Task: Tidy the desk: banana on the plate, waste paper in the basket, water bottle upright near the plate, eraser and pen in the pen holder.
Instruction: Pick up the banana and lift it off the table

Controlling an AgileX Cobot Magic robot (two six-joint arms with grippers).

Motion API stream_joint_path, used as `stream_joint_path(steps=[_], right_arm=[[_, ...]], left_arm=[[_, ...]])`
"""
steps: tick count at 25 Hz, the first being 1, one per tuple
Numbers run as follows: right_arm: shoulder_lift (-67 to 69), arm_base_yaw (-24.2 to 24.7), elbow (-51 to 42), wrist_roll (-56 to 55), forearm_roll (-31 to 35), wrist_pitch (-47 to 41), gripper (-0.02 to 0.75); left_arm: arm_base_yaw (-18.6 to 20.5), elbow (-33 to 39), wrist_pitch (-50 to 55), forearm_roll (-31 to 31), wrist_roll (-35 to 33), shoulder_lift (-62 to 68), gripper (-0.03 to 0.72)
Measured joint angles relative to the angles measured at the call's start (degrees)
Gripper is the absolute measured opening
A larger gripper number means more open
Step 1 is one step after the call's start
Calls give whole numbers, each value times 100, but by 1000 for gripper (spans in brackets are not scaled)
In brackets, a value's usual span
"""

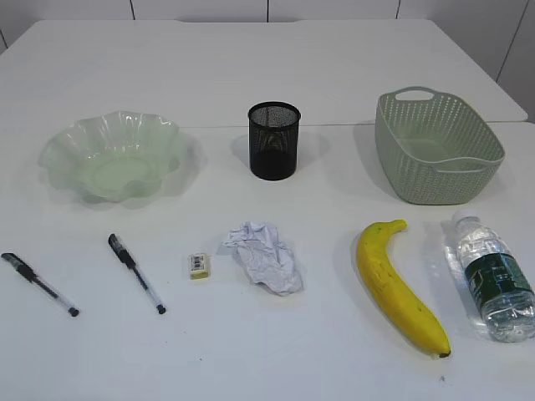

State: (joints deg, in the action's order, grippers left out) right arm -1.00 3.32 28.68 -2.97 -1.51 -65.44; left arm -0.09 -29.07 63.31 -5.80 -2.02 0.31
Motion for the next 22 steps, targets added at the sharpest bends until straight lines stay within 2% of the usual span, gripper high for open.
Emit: stream_joint_path(steps=[22], right_arm=[[0,0,0,0,0,0,581]], left_arm=[[0,0,0,0,0,0,424]])
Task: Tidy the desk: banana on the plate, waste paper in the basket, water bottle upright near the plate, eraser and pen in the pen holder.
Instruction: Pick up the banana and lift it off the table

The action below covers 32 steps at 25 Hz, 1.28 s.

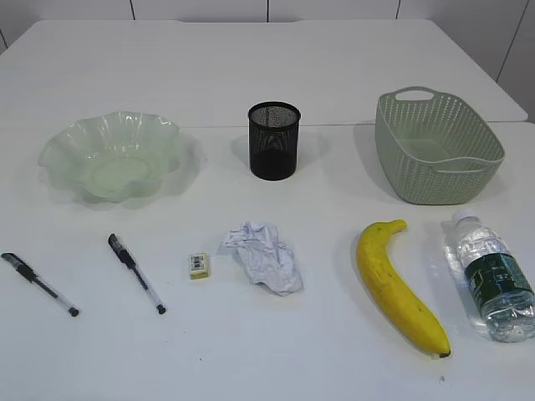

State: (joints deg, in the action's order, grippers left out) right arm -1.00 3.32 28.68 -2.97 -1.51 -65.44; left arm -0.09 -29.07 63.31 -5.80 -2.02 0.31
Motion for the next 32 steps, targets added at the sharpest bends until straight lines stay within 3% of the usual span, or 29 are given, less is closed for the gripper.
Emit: stream_joint_path(steps=[32], right_arm=[[0,0,27,0,151,109,580]], left_arm=[[0,0,0,0,0,0,424]])
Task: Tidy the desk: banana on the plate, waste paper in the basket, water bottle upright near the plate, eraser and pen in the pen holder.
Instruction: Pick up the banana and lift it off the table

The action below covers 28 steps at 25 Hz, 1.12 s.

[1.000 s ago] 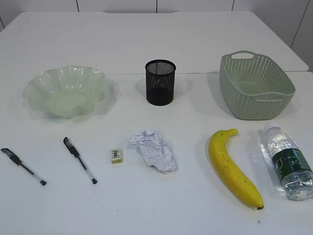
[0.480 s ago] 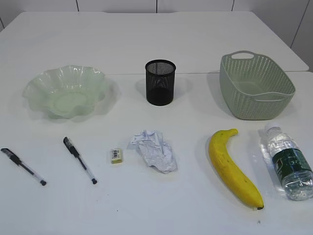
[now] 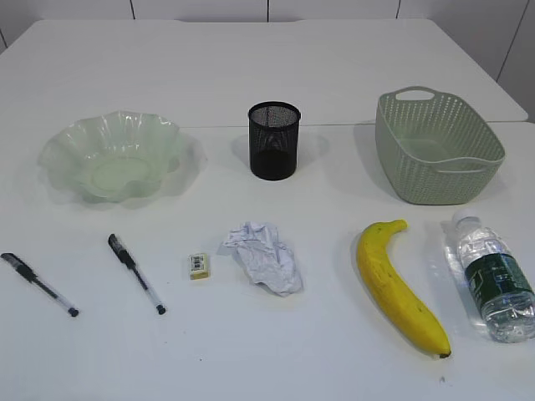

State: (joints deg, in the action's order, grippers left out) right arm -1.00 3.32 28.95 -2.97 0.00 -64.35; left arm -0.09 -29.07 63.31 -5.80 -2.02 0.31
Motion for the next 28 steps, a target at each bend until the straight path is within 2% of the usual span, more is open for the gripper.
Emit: stream_joint_path(steps=[4,7,14,19,23,28], right_arm=[[0,0,57,0,187,807,580],[360,0,82,0,396,1081,580],[2136,0,535,608,840,1778,508],[3611,0,1017,863,1319,2431,494],[4844,0,1722,953,1748,2424,493],[6324,0,3004,1166,2211,1540,493]], left_arm=[[0,0,-44,0,0,0,424],[0,-63,-222,0,0,0,424],[0,-112,-763,0,0,571,424],[0,-468,-825,-72,11,1234,424],[0,-861,-933,-151,11,1601,424],[0,-1003,-1283,-160,74,2102,424]])
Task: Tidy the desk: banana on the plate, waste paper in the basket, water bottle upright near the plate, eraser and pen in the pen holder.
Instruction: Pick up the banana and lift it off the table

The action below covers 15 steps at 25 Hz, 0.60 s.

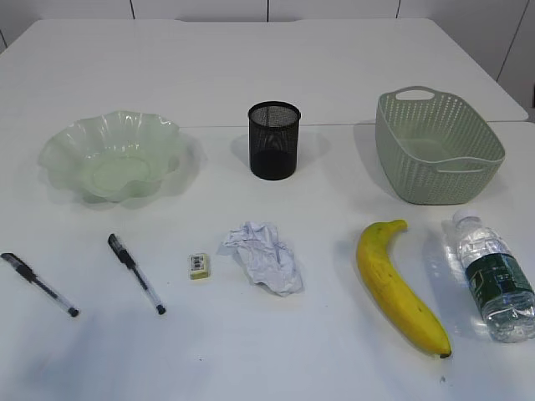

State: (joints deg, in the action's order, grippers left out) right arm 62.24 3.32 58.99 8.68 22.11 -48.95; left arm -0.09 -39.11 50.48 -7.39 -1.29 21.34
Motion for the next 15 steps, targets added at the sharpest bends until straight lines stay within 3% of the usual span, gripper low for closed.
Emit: stream_joint_path(steps=[7,15], right_arm=[[1668,-107,1452,-64,293,-812,493],[3251,-1034,2463,-715,-770,-1401,491]], left_arm=[[0,-4,-147,-234,308,942,424],[0,-50,-168,-492,320,1788,424]])
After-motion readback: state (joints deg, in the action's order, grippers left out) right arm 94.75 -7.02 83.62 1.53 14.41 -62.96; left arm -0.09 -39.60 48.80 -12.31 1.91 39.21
